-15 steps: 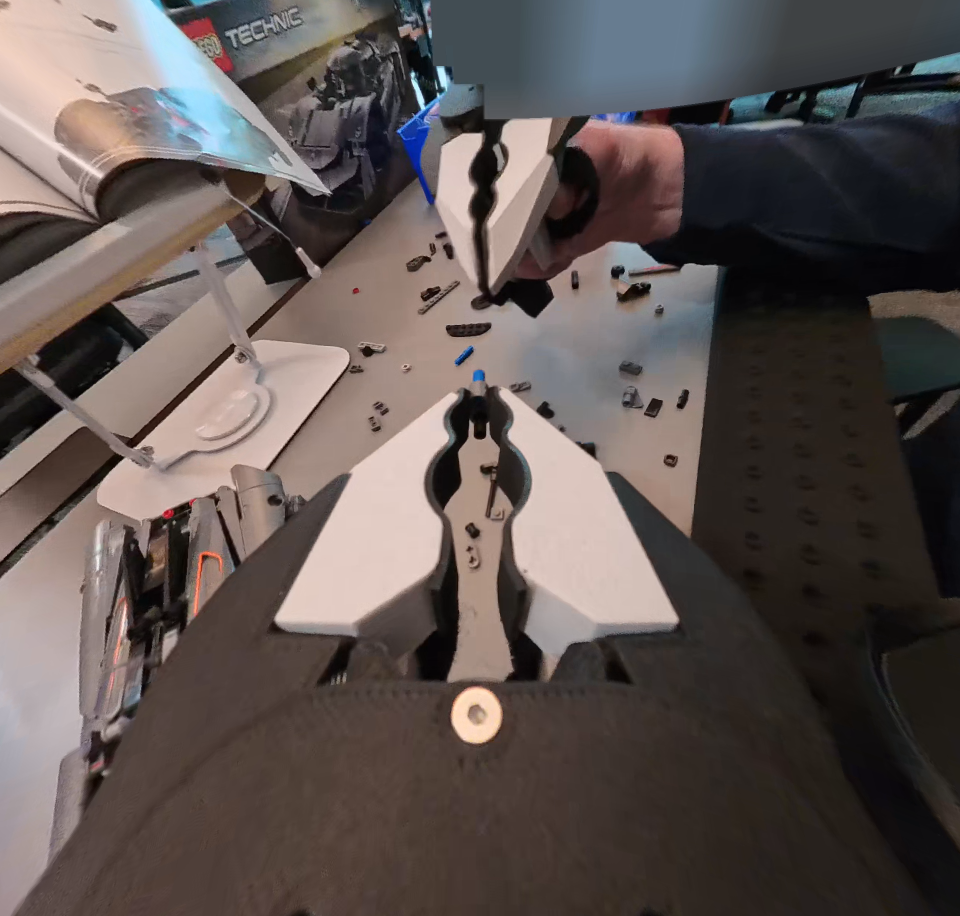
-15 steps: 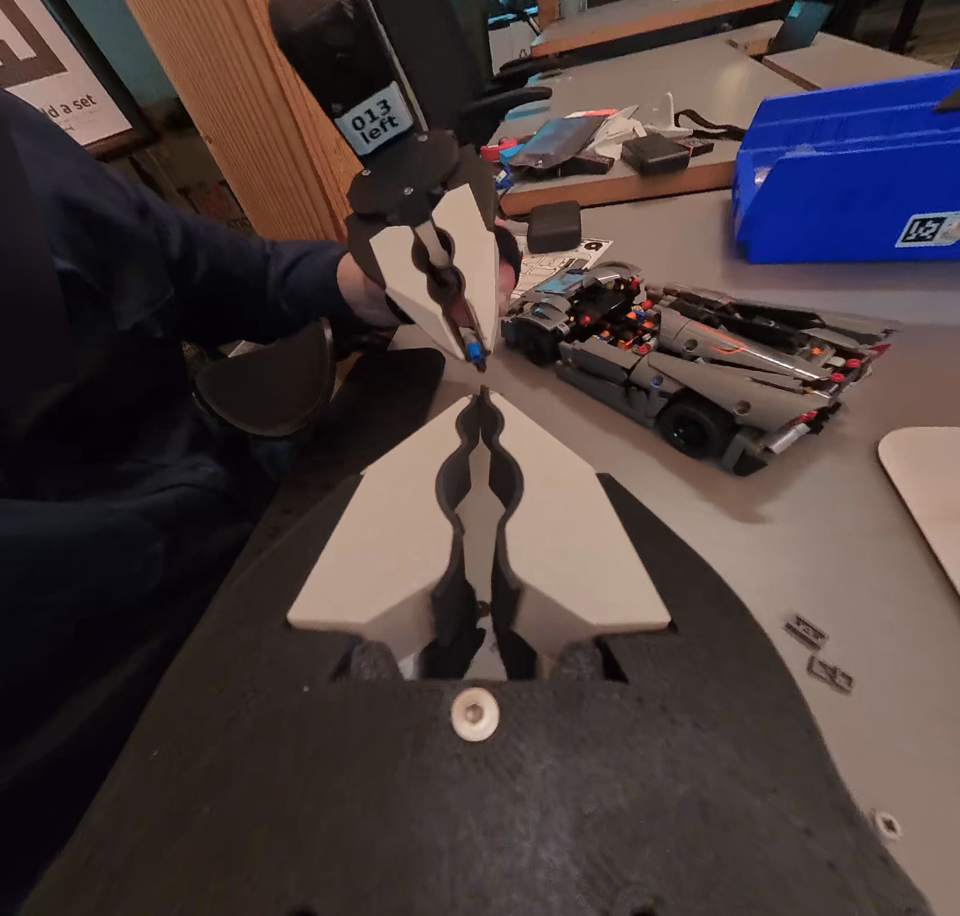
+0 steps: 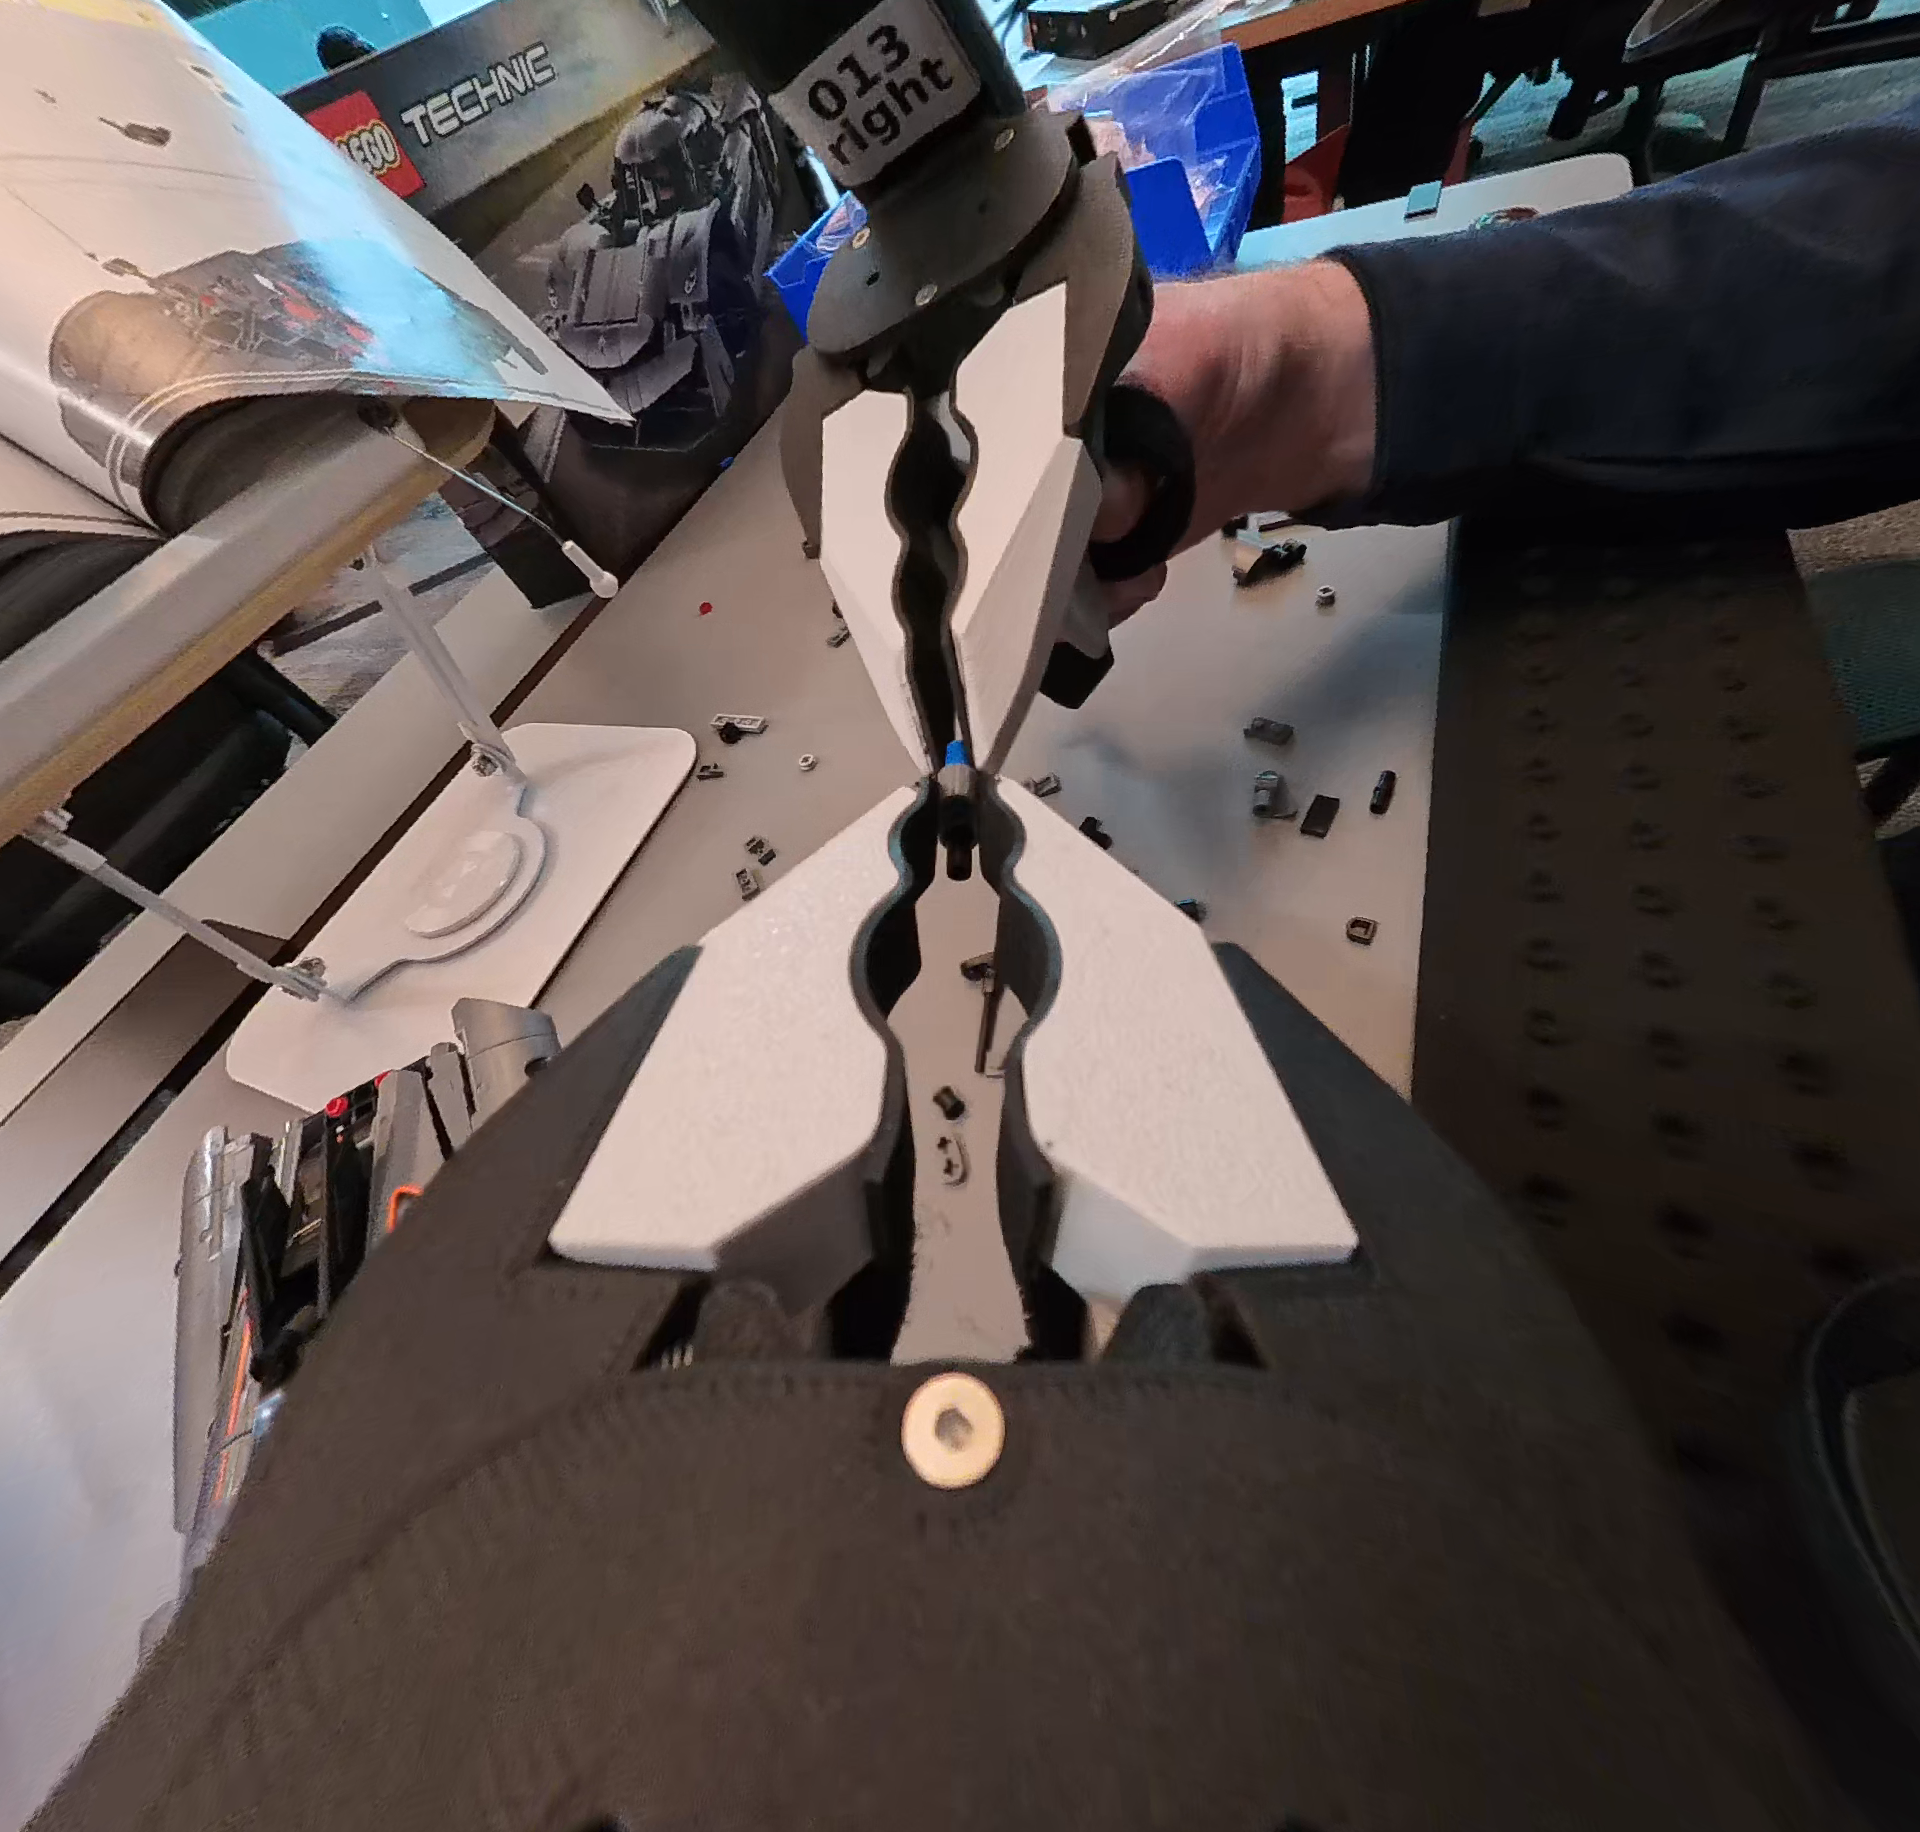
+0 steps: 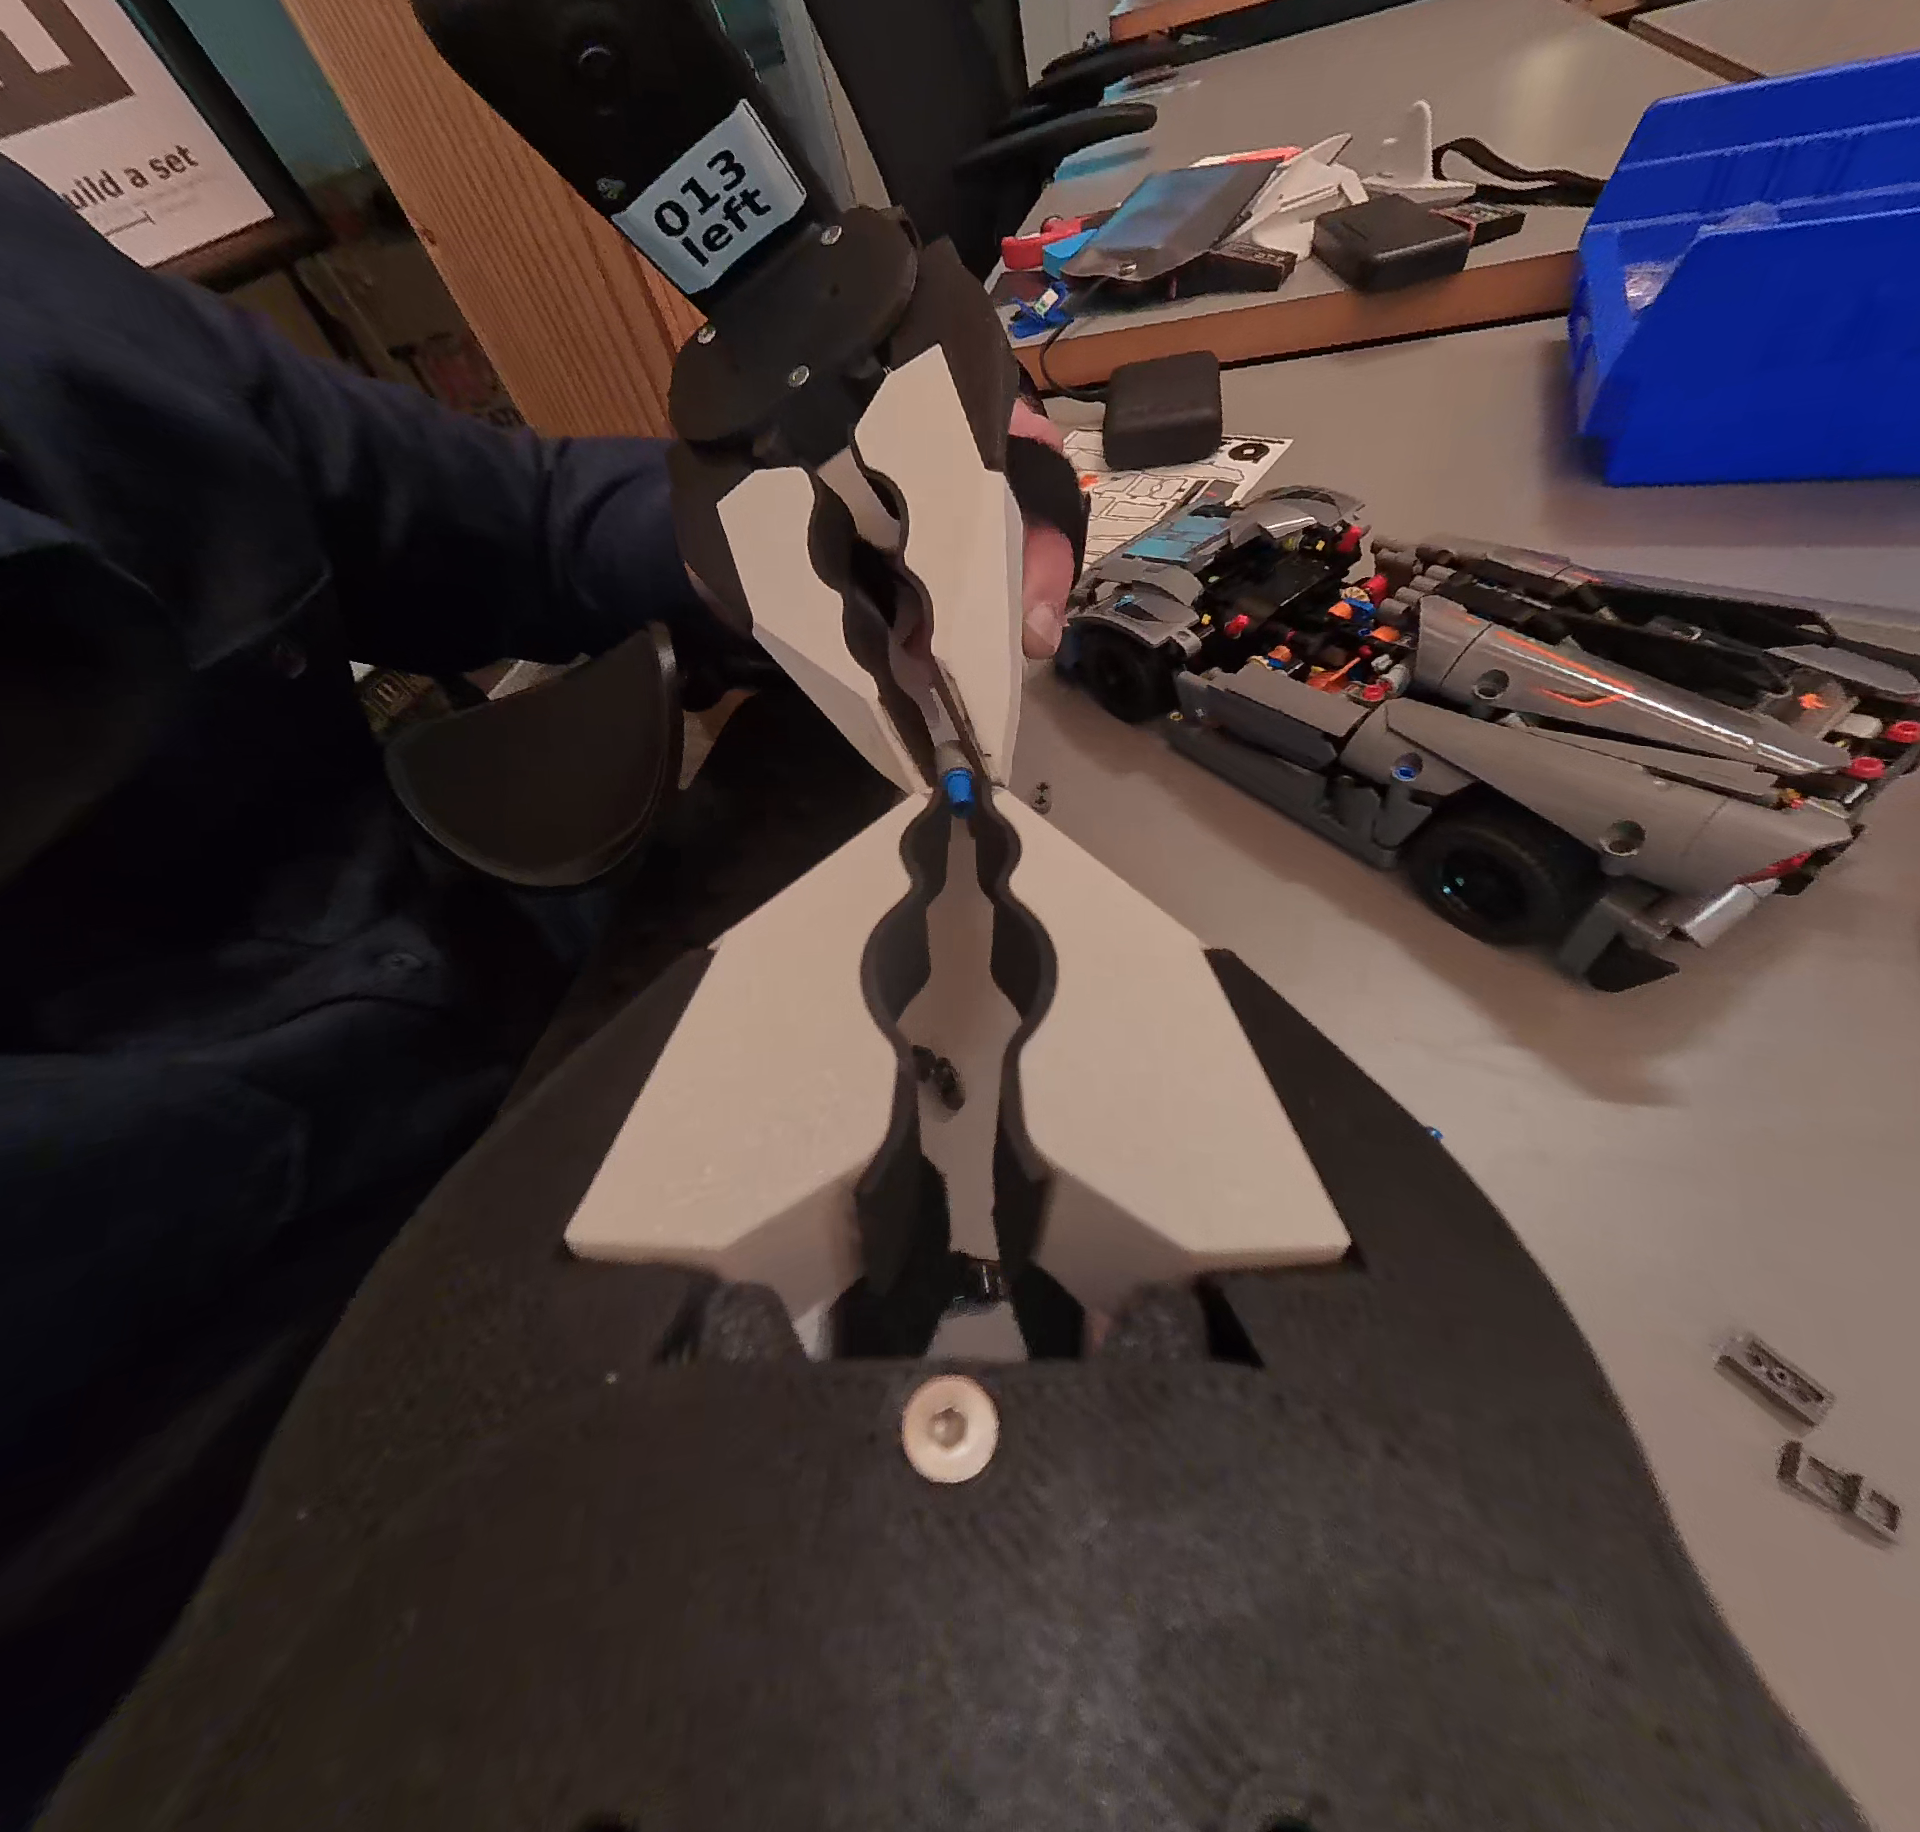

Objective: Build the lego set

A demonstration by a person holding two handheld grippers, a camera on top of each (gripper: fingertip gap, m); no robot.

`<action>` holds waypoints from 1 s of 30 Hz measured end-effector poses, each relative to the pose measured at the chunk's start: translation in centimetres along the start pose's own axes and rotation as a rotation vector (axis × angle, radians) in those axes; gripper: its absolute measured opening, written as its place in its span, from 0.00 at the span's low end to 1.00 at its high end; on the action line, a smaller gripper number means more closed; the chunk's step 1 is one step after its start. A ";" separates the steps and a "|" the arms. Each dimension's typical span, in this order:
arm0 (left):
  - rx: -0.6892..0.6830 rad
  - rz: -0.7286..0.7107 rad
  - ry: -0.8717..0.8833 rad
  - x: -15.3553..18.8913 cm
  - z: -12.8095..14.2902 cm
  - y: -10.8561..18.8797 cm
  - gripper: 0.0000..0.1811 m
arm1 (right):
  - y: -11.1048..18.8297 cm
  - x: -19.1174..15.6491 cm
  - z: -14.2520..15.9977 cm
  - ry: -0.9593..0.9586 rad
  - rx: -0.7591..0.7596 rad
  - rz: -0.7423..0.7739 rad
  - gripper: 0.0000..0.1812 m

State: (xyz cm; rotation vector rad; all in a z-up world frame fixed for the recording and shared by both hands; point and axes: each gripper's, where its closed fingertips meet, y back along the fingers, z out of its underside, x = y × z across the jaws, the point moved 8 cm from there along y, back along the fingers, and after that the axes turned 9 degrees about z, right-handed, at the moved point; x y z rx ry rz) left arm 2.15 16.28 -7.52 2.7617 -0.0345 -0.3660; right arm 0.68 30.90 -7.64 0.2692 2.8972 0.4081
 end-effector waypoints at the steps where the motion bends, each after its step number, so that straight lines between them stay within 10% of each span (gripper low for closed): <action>1: 0.000 0.003 0.004 0.0 -0.1 0.0 0.02 | 0.0 0.0 0.0 -0.010 0.004 -0.009 0.01; 18: -0.006 -0.002 -0.031 0.4 -1.0 1.3 0.02 | 0.3 -0.7 -0.8 0.024 0.016 0.029 0.00; 21: 0.061 -0.062 0.055 -0.9 -0.3 3.9 0.02 | 5.7 1.9 -1.9 -0.120 0.229 0.107 0.00; 30: 0.048 -0.015 -0.005 -0.2 -1.0 1.9 0.02 | 0.2 -0.7 -0.8 -0.021 0.114 -0.046 0.05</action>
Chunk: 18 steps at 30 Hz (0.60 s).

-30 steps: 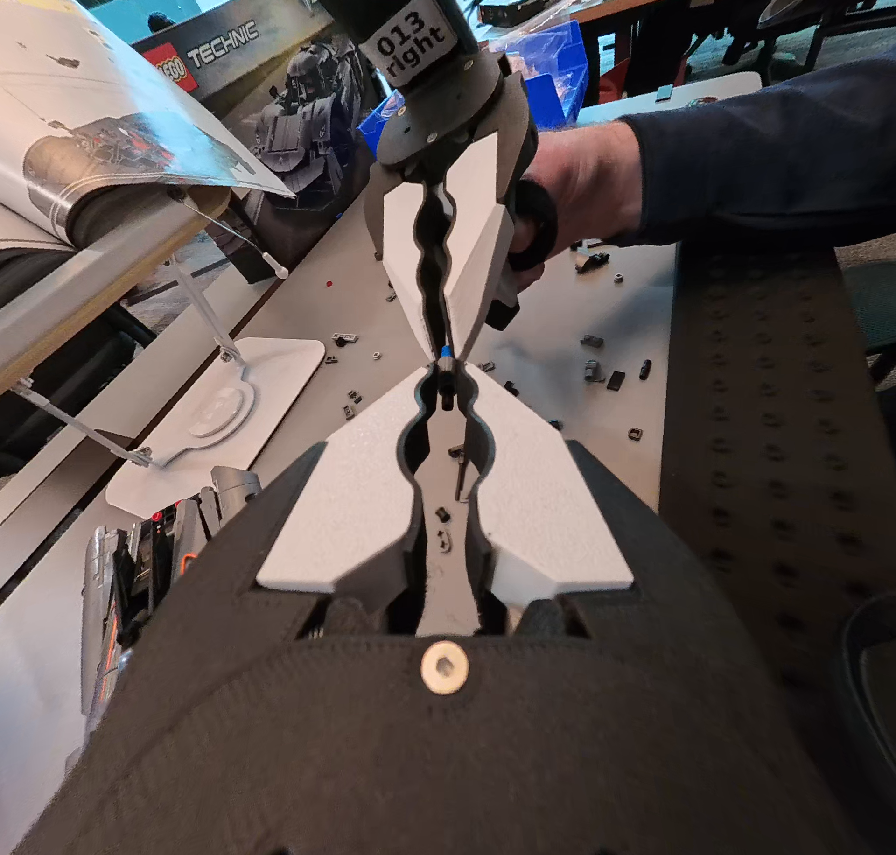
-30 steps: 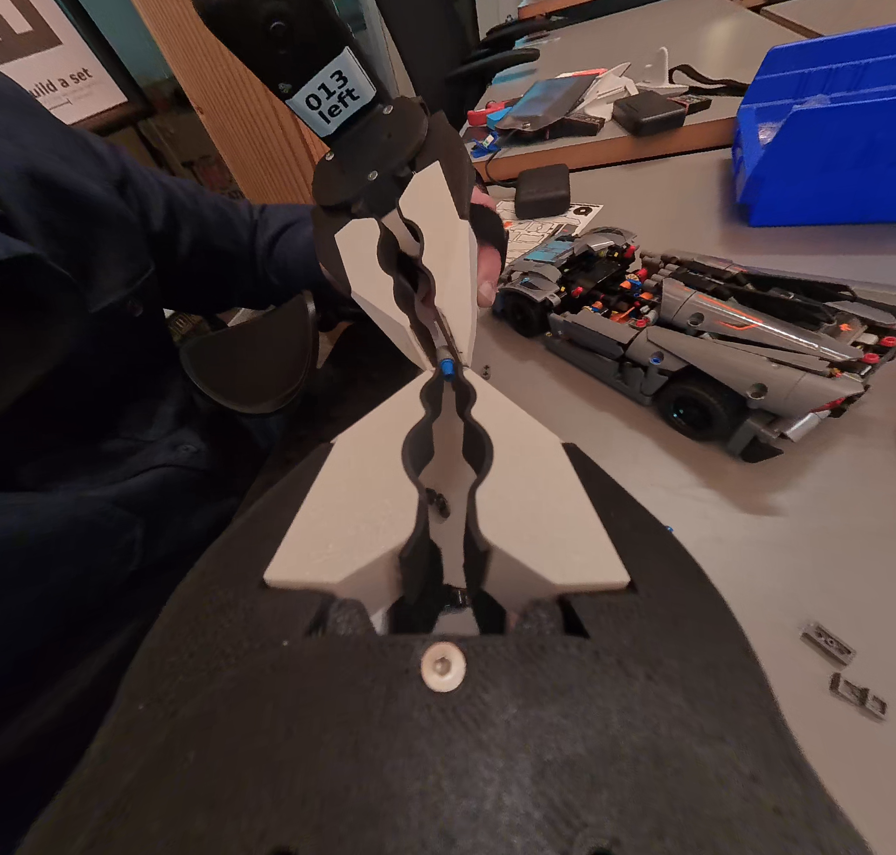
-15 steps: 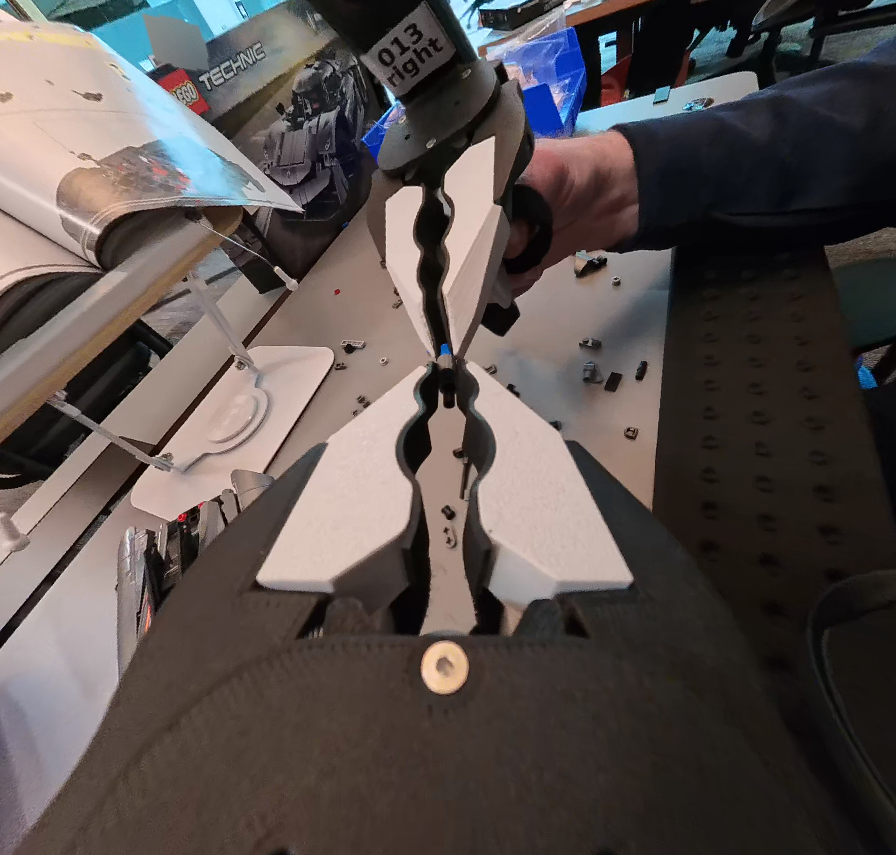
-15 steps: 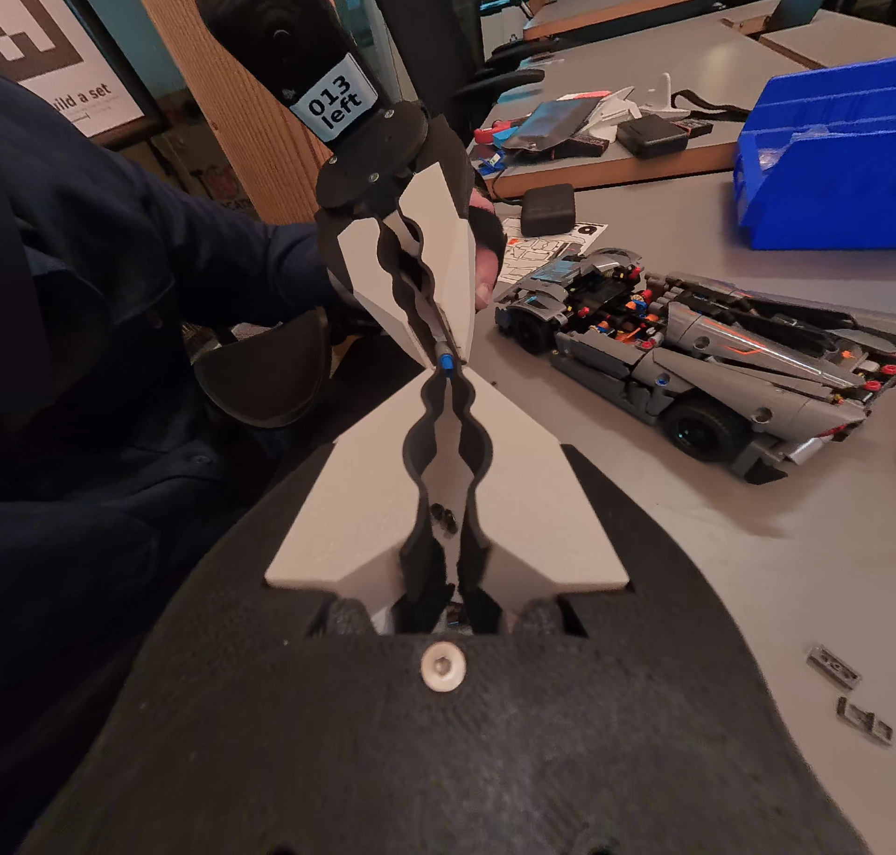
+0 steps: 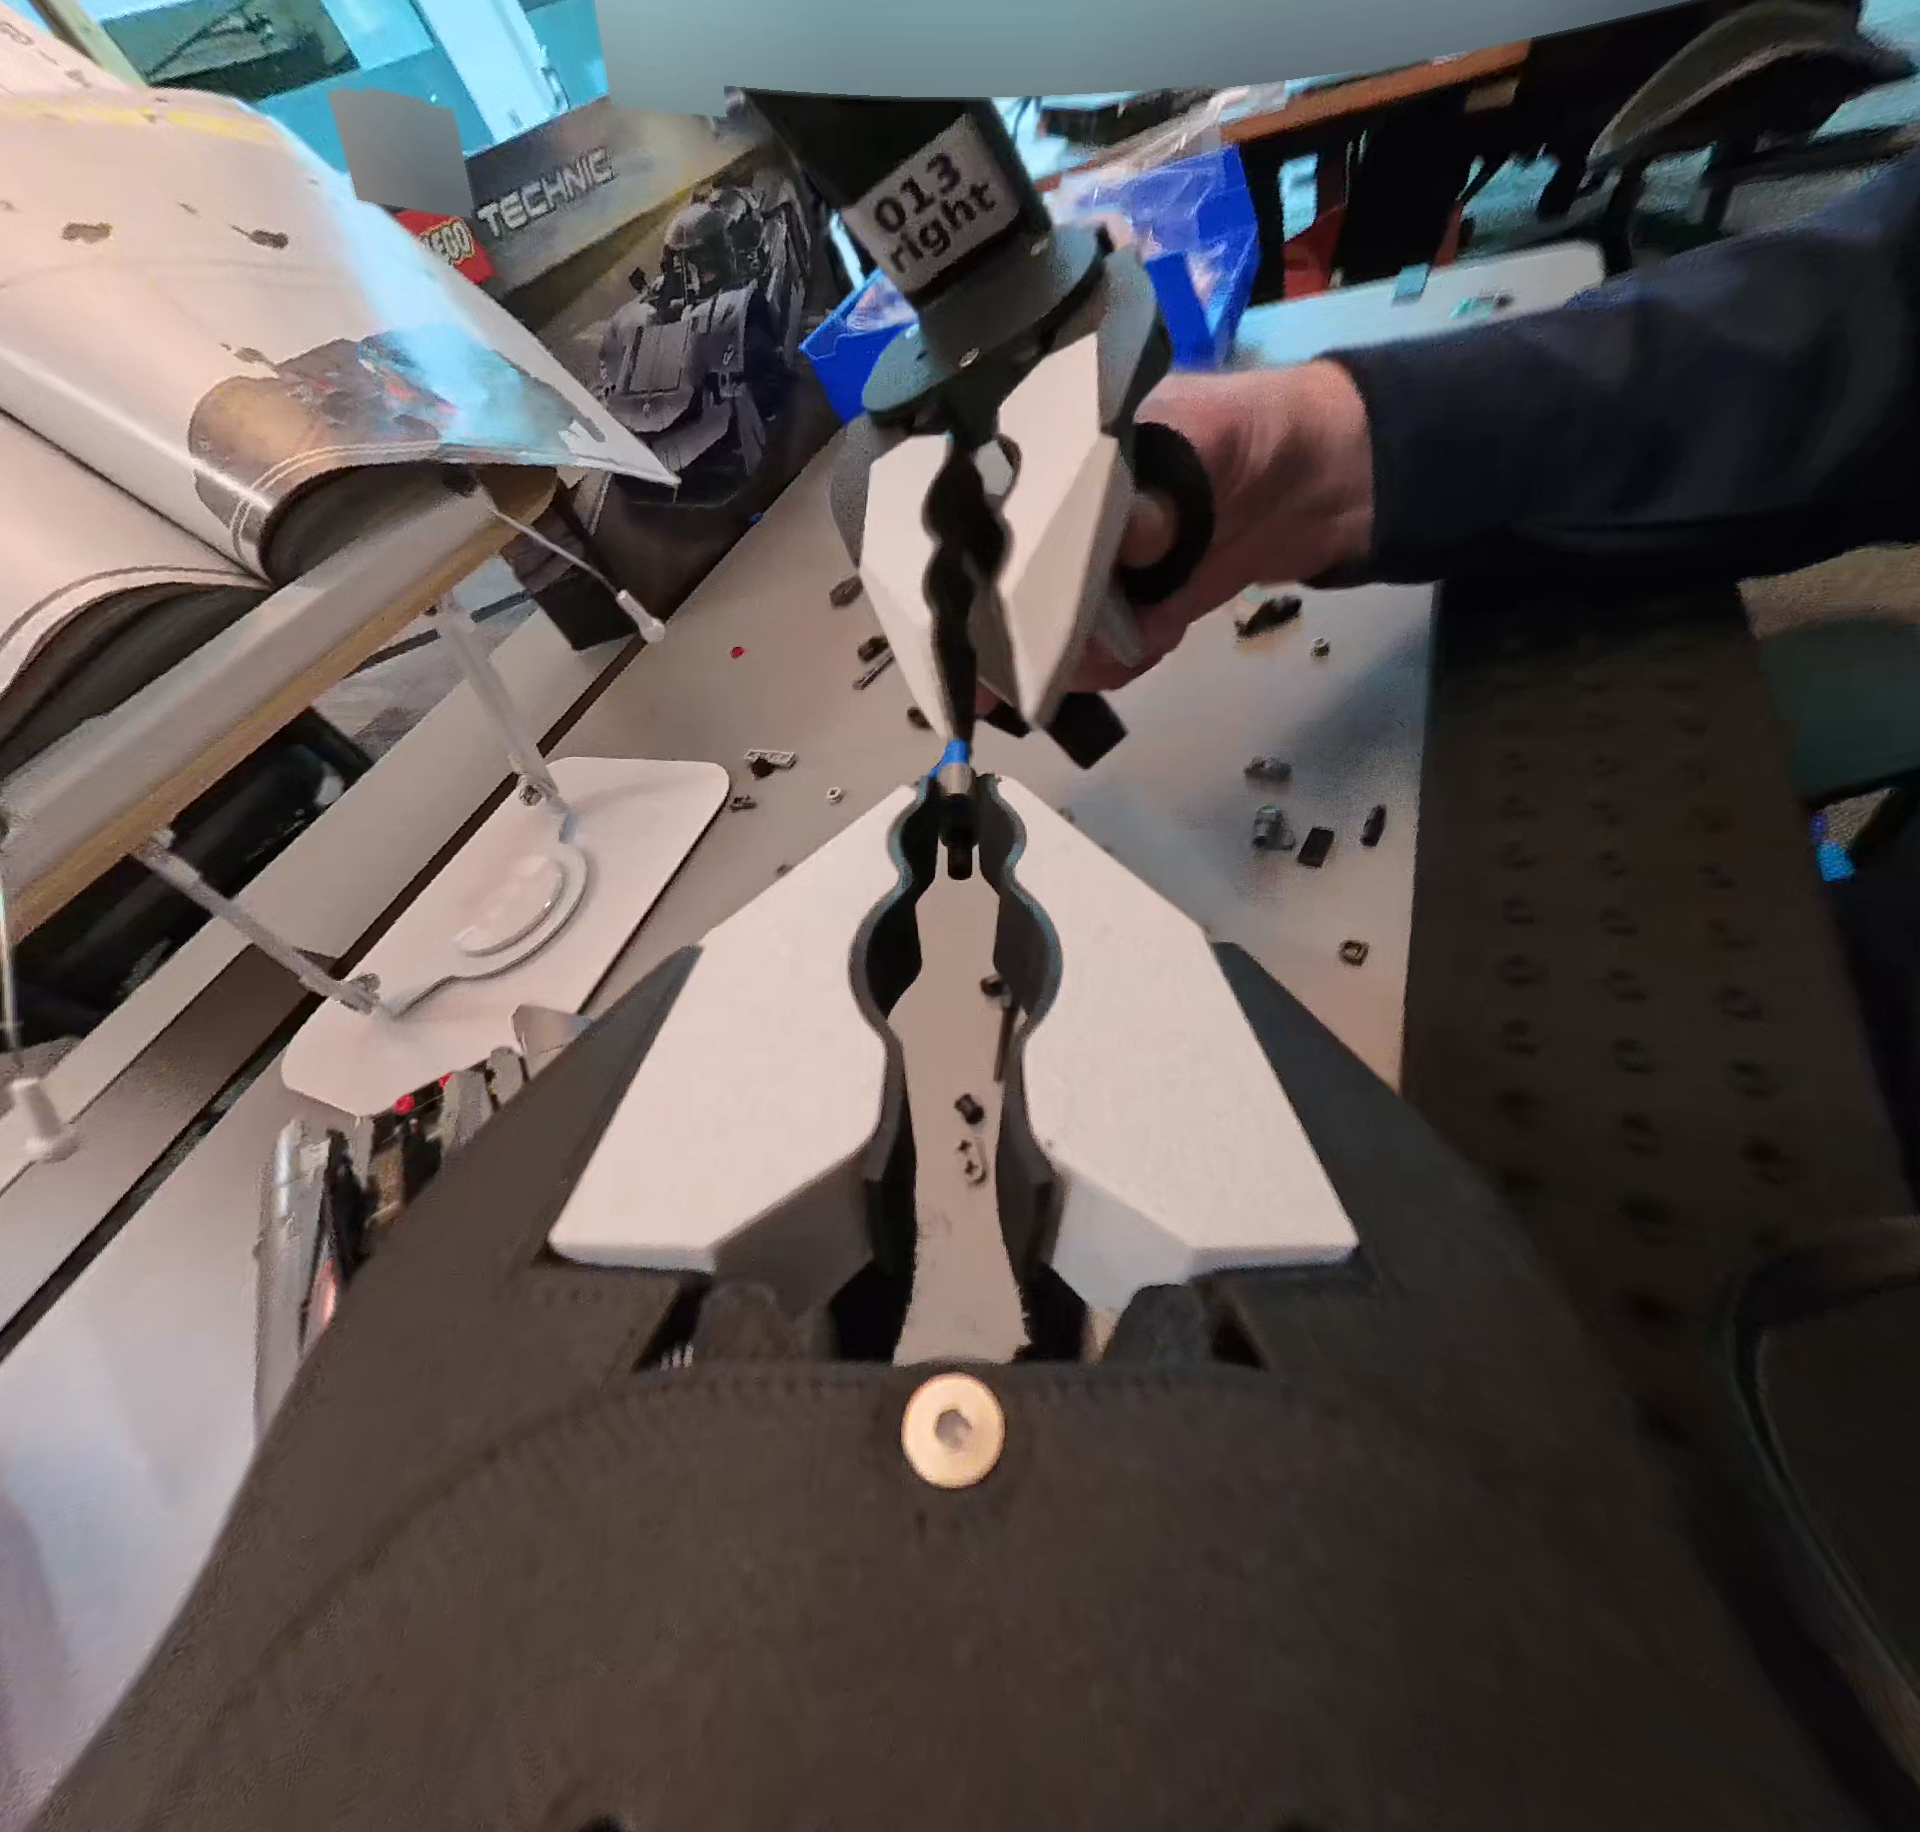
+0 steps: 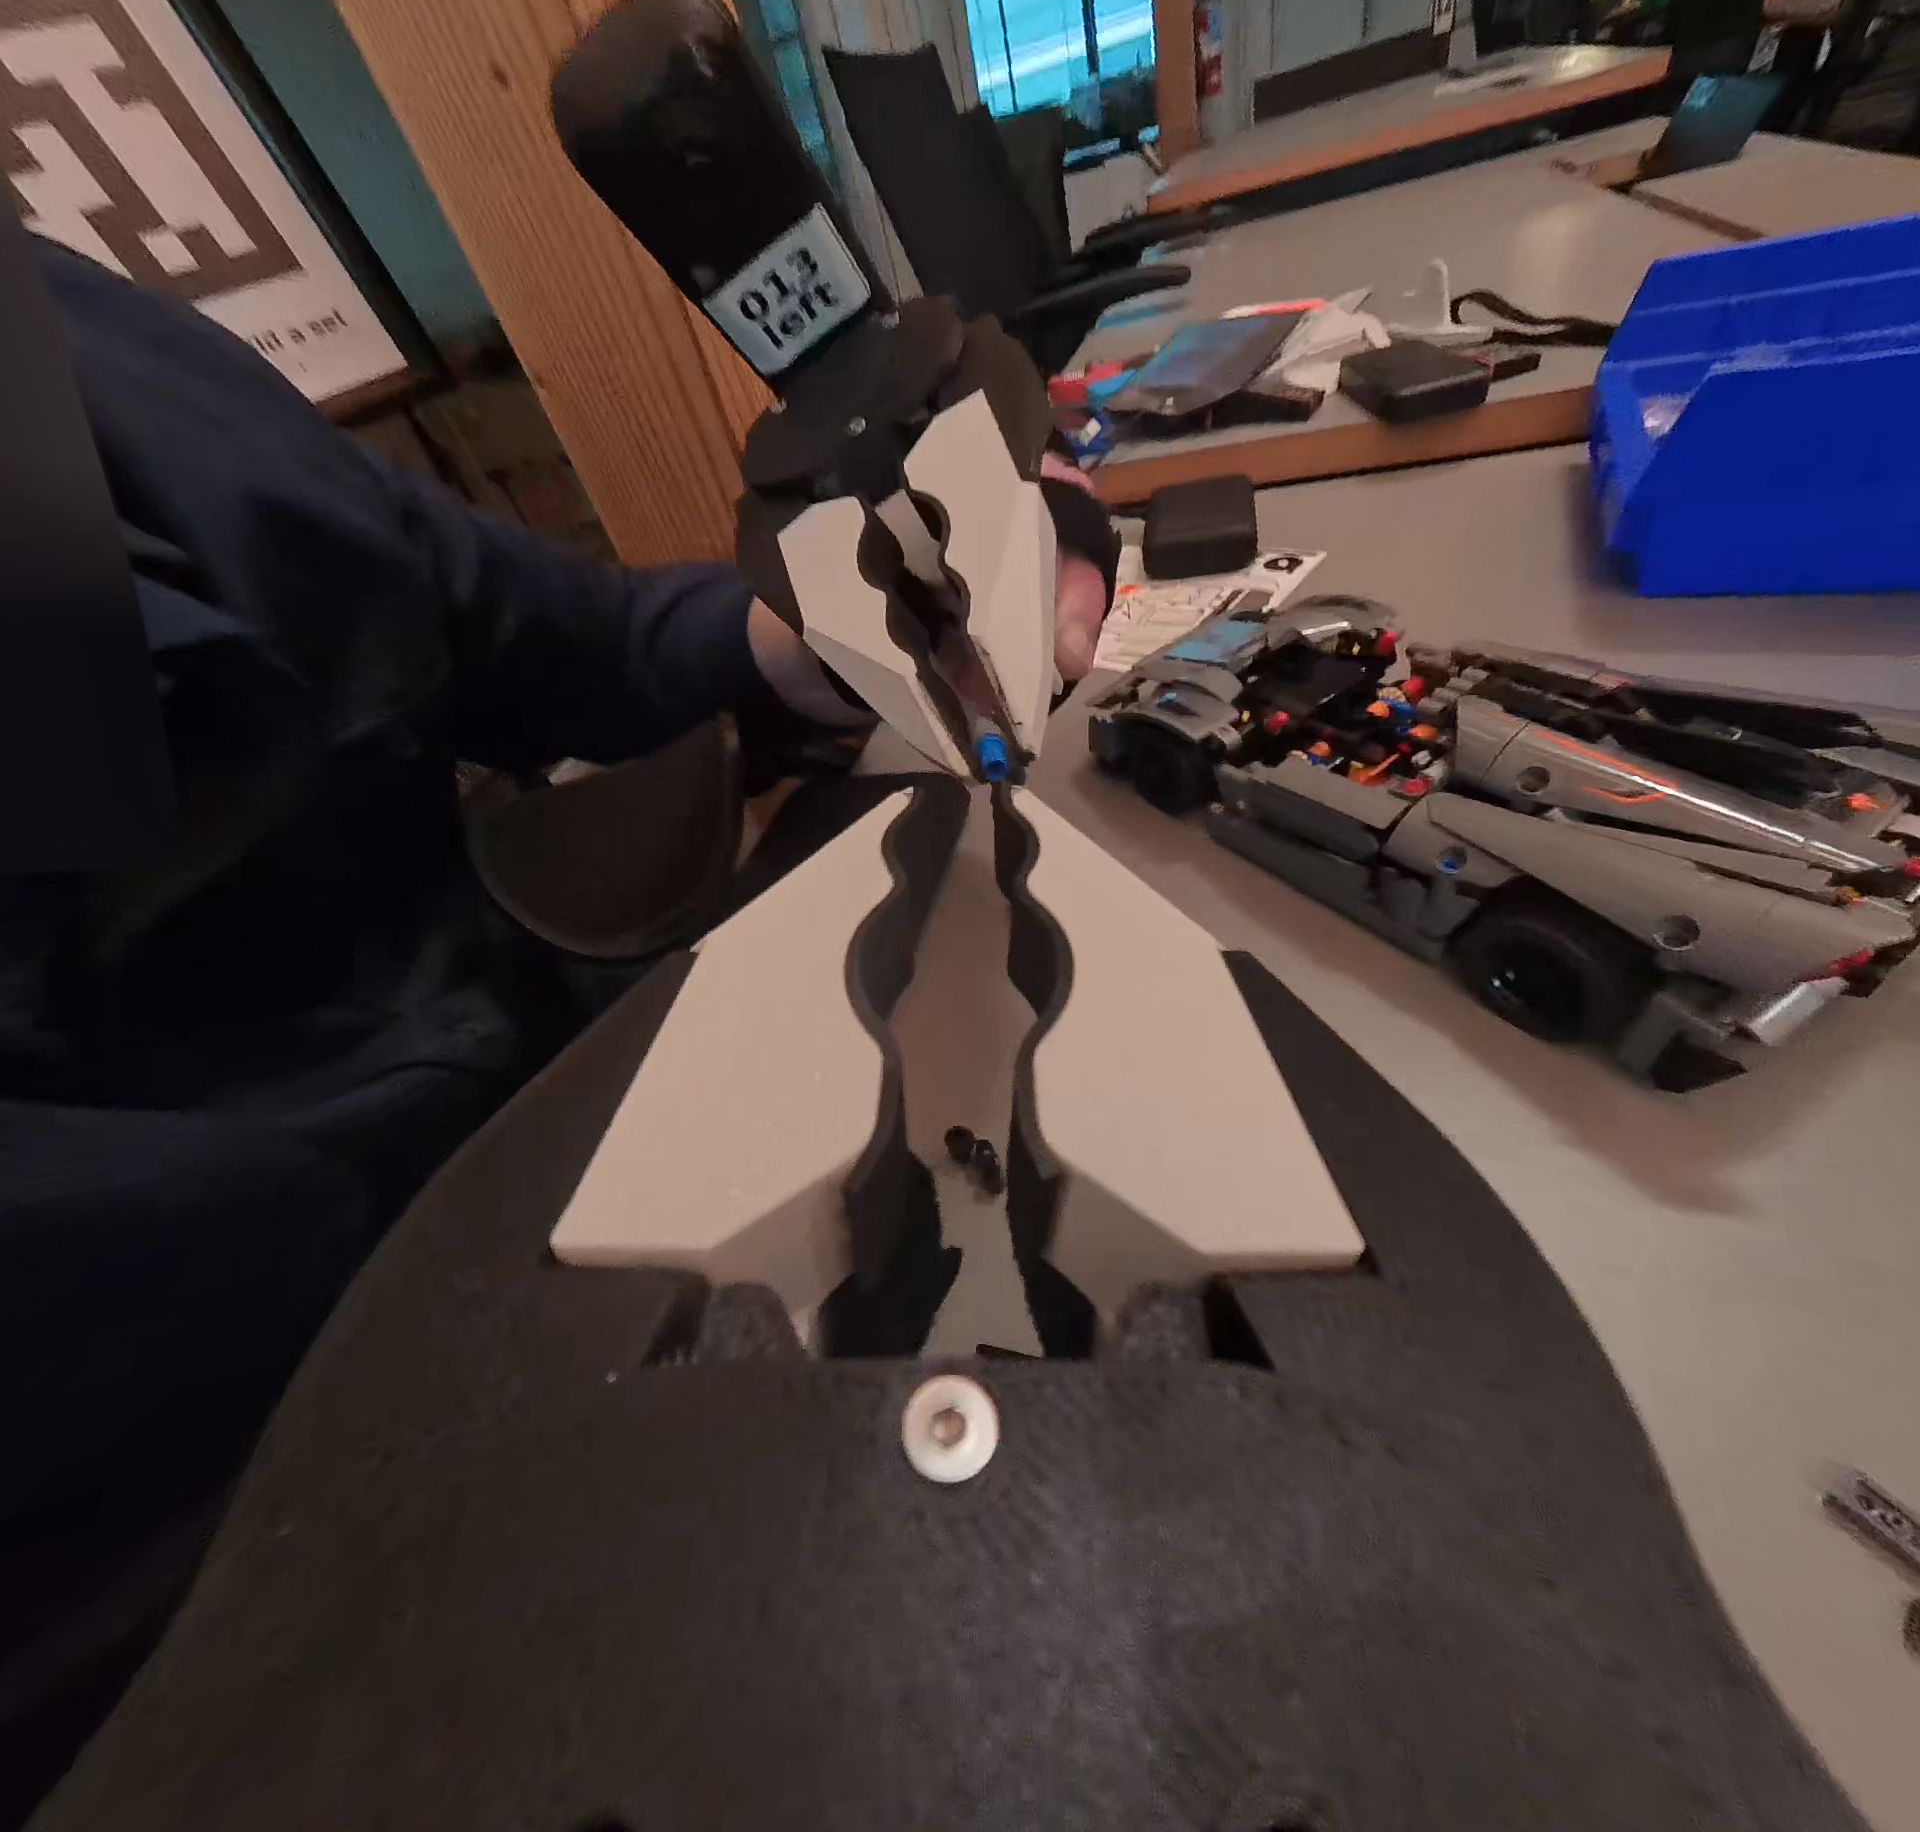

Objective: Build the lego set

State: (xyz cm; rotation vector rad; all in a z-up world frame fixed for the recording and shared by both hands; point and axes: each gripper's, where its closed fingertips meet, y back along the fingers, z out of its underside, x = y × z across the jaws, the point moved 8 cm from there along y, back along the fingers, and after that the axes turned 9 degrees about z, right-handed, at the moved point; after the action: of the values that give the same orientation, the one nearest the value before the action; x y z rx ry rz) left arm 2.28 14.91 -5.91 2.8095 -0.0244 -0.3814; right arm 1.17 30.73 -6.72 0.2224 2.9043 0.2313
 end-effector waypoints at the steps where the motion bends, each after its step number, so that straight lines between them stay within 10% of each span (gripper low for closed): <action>1: -0.016 -0.006 -0.008 0.0 0.1 -0.2 0.02 | -0.4 -0.1 0.2 0.017 -0.017 0.012 0.02; 18: -0.017 -0.016 -0.031 0.1 0.1 -0.5 0.02 | -0.2 0.3 0.1 -0.003 0.052 0.025 0.03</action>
State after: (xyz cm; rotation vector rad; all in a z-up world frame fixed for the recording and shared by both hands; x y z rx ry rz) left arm 2.34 15.37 -6.17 2.7884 -0.0056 -0.4268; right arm 0.91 30.58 -6.87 0.2671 2.9082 0.1593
